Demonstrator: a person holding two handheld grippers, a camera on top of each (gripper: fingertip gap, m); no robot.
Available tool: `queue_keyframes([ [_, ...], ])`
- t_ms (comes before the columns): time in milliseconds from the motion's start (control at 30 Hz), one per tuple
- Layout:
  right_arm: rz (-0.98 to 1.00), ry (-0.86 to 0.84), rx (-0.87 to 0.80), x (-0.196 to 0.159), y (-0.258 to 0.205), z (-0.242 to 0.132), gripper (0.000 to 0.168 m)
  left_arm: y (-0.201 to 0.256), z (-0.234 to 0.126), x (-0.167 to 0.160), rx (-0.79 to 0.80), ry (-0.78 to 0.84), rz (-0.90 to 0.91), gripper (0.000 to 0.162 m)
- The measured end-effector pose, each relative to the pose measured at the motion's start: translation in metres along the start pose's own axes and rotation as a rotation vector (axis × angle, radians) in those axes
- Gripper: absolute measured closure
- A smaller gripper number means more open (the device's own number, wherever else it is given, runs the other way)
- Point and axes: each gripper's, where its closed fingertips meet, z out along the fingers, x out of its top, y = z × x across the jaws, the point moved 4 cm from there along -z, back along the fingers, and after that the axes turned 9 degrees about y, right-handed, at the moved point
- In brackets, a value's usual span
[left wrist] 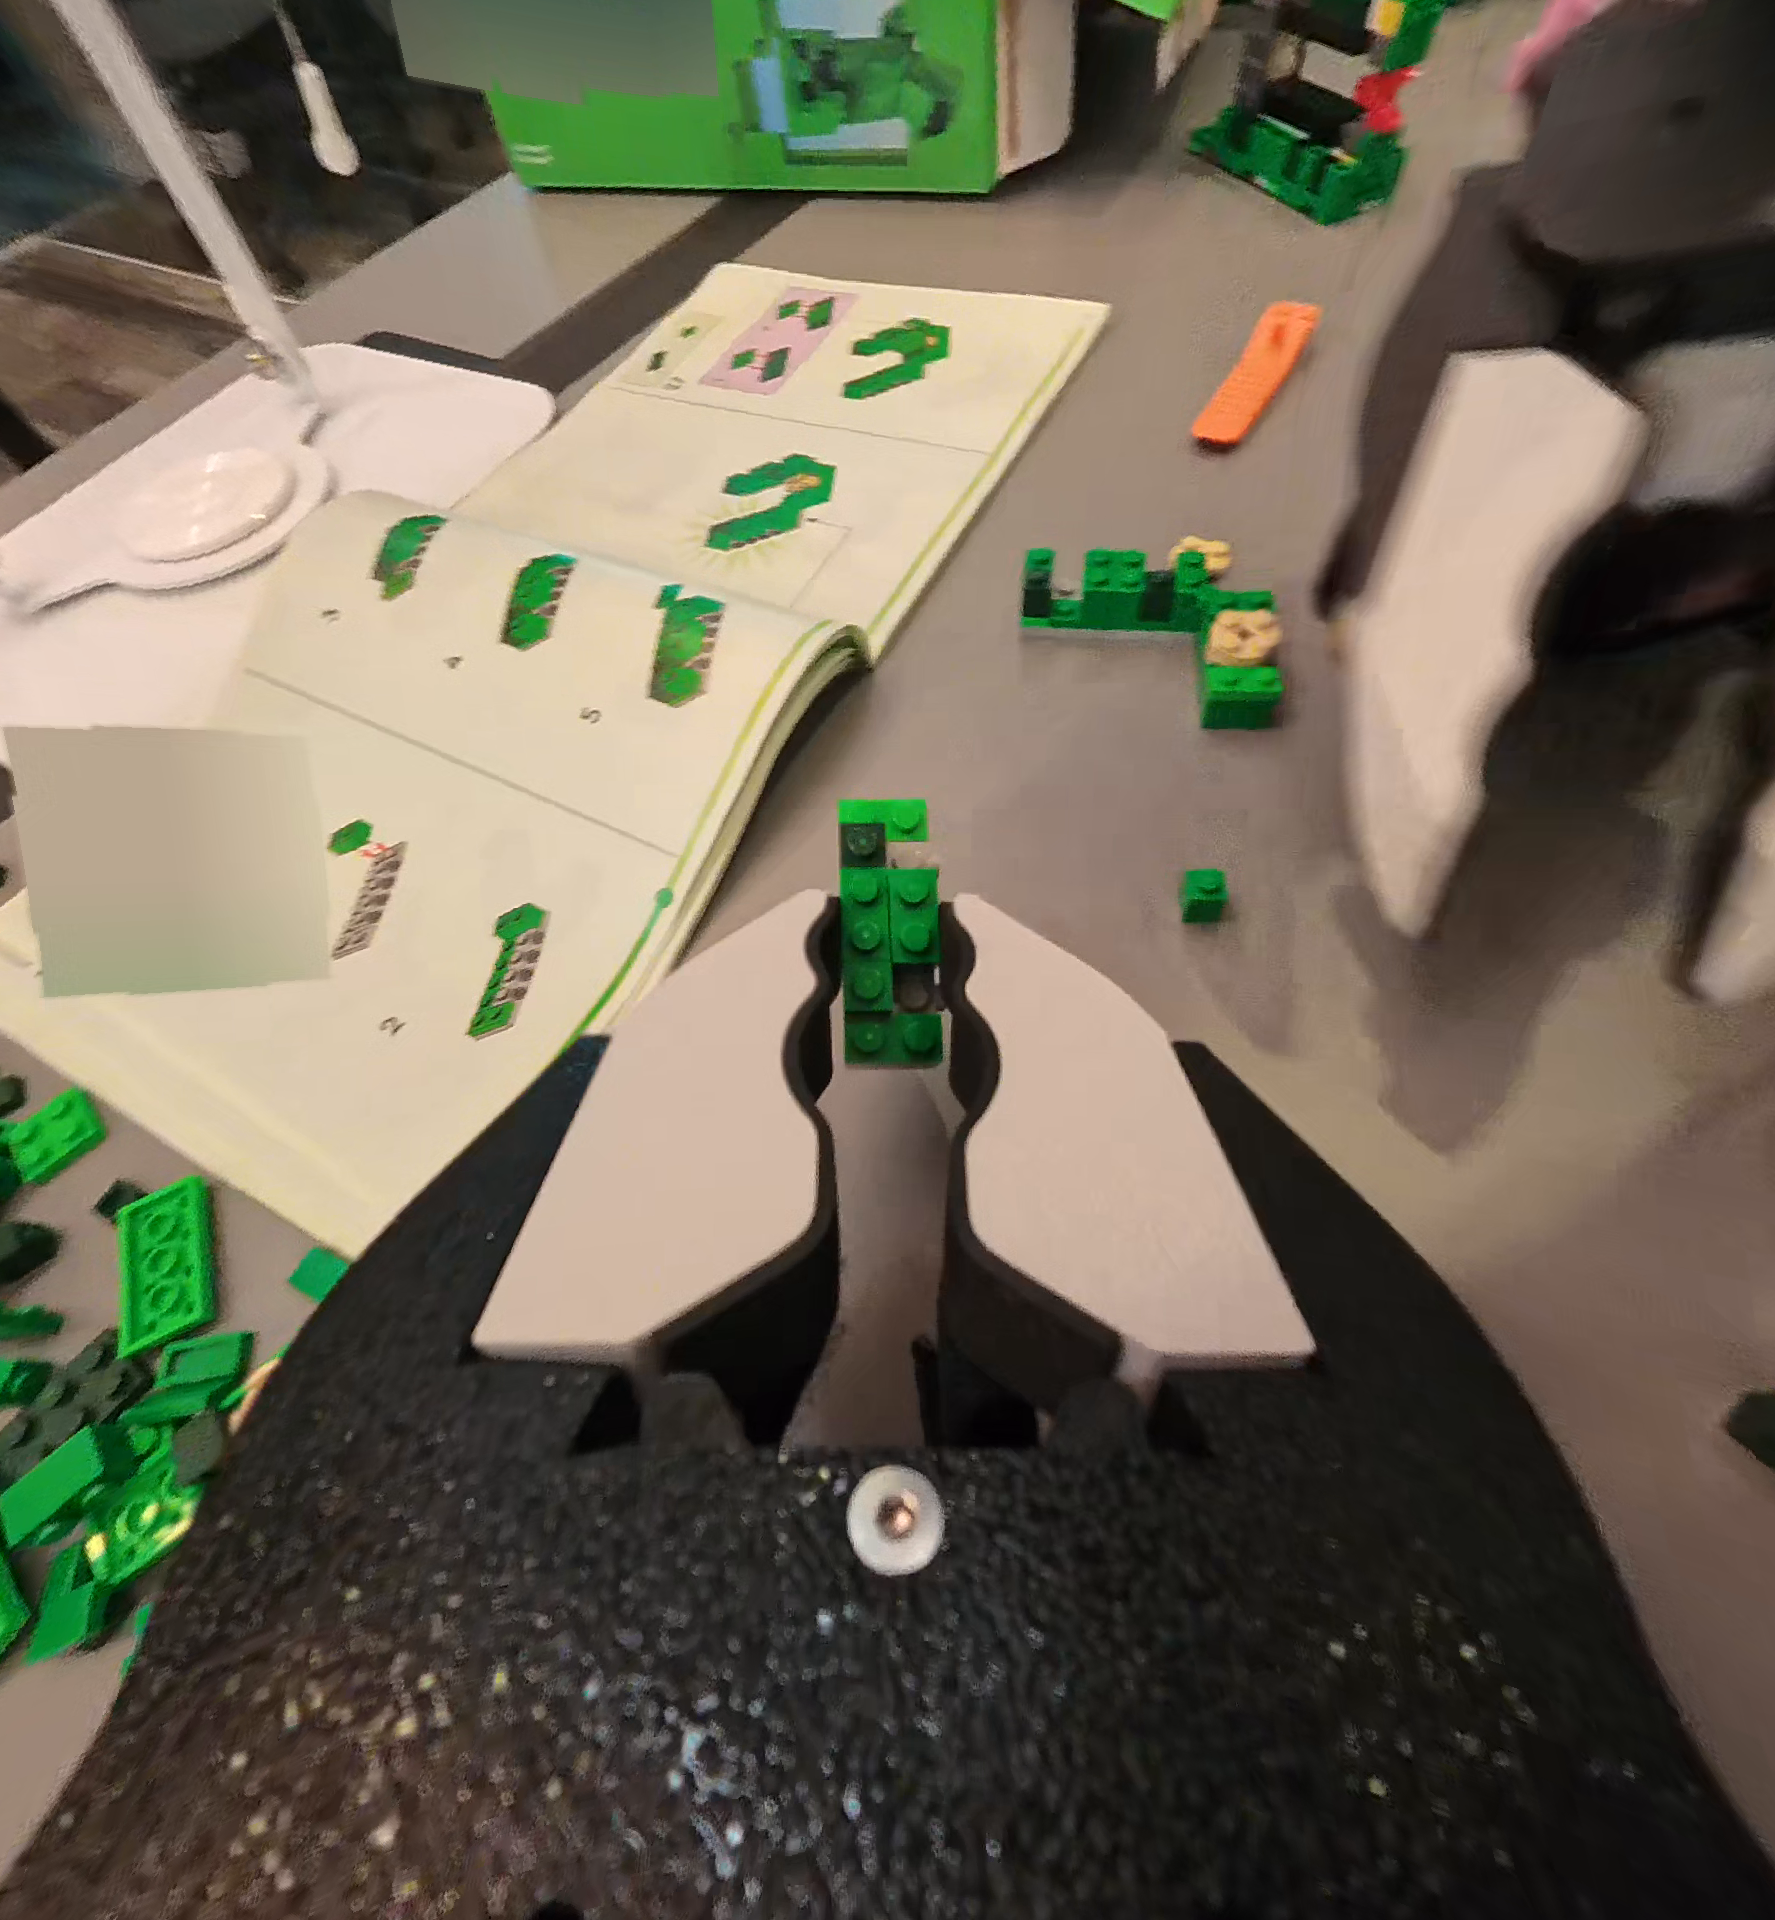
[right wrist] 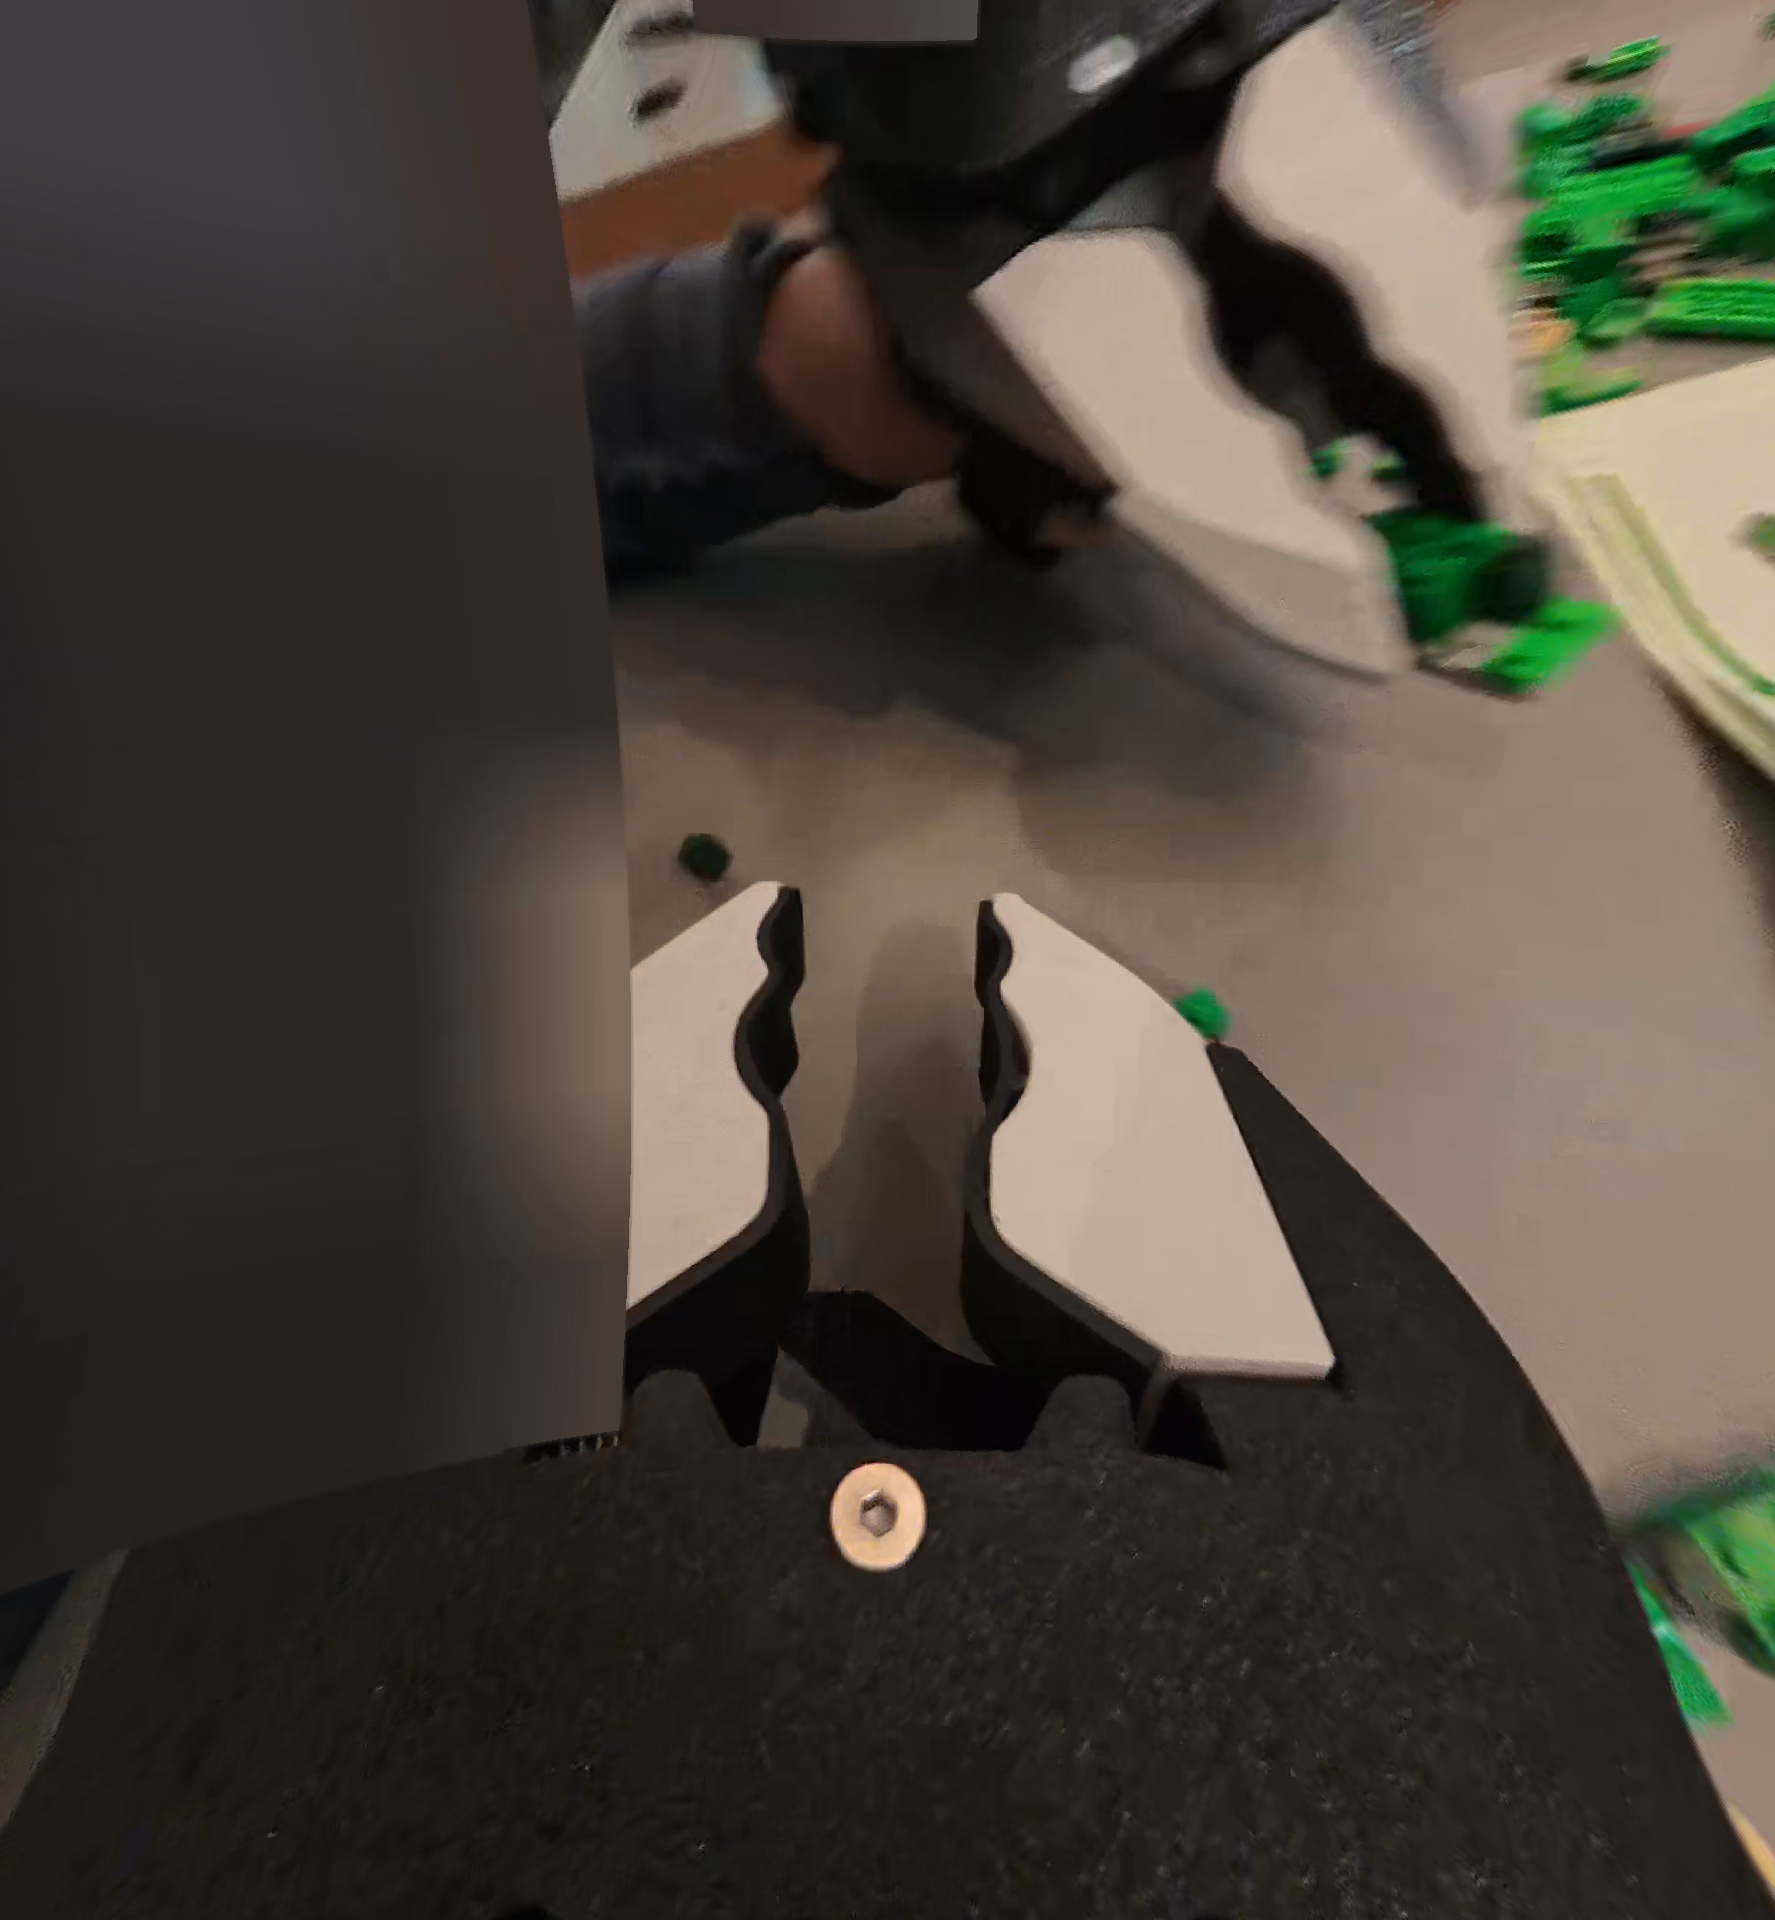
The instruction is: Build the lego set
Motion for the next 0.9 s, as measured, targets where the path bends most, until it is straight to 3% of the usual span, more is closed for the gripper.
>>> queue_keyframes([
  [33,-0.049,-0.037,0.023,-0.003,-0.009,0.007,0.138,-0.003,-0.001,0.000,0.032,0.009,0.007,0.145],
  [200,-0.202,-0.221,0.060,-0.017,-0.035,0.039,0.146,-0.010,-0.005,0.002,0.115,0.029,0.073,0.145],
  [400,-0.083,-0.214,-0.087,-0.011,-0.051,0.052,0.151,-0.010,-0.006,0.002,0.118,0.032,0.082,0.145],
  [567,-0.116,-0.248,-0.175,-0.021,-0.054,0.060,0.151,-0.005,-0.004,0.003,0.083,0.034,0.078,0.145],
  [633,-0.136,-0.244,-0.205,-0.019,-0.051,0.060,0.160,-0.002,-0.002,0.003,0.059,0.031,0.083,0.145],
  [733,-0.178,-0.204,-0.243,-0.002,-0.041,0.042,0.160,0.008,0.000,0.004,-0.046,0.040,0.071,0.145],
  [900,-0.273,-0.086,-0.241,0.052,-0.008,-0.020,0.161,0.036,0.004,0.006,-0.291,0.040,0.016,0.145],
])
